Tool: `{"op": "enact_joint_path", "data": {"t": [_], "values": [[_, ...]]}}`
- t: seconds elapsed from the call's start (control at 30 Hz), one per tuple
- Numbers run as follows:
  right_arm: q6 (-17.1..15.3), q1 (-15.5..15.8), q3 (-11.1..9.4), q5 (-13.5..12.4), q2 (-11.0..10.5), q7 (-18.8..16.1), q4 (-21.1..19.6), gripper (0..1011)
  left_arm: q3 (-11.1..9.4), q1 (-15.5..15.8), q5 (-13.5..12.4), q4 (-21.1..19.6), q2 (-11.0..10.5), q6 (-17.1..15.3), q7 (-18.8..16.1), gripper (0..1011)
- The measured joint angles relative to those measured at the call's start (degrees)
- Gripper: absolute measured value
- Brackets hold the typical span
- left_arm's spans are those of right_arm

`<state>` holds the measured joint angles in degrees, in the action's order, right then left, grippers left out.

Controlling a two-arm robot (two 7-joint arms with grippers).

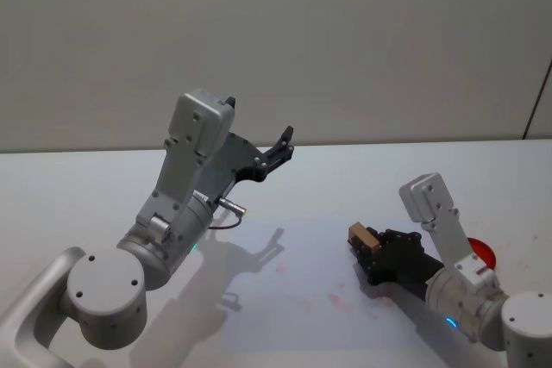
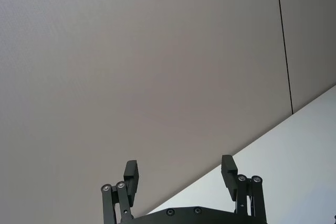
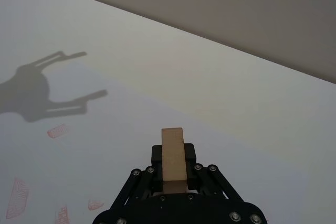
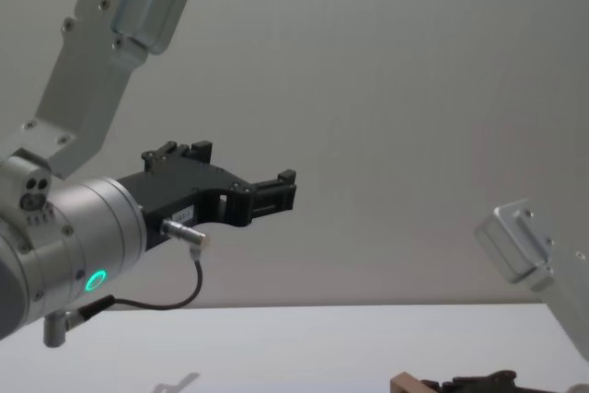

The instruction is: Use the one hand to pick up the stamp and affix it onto the A4 paper.

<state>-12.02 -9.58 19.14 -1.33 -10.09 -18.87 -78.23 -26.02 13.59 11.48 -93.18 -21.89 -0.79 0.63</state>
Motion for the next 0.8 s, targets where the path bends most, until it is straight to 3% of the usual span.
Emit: {"op": "enact_joint_path", "data": {"t": [0.8], "values": [[-1.04,-0.16,-0.25,-0.52,-0.13,0.59,-0.56,221,0.00,0.00,0.00,0.00,0.00,0.00,0.00,1001]]}}
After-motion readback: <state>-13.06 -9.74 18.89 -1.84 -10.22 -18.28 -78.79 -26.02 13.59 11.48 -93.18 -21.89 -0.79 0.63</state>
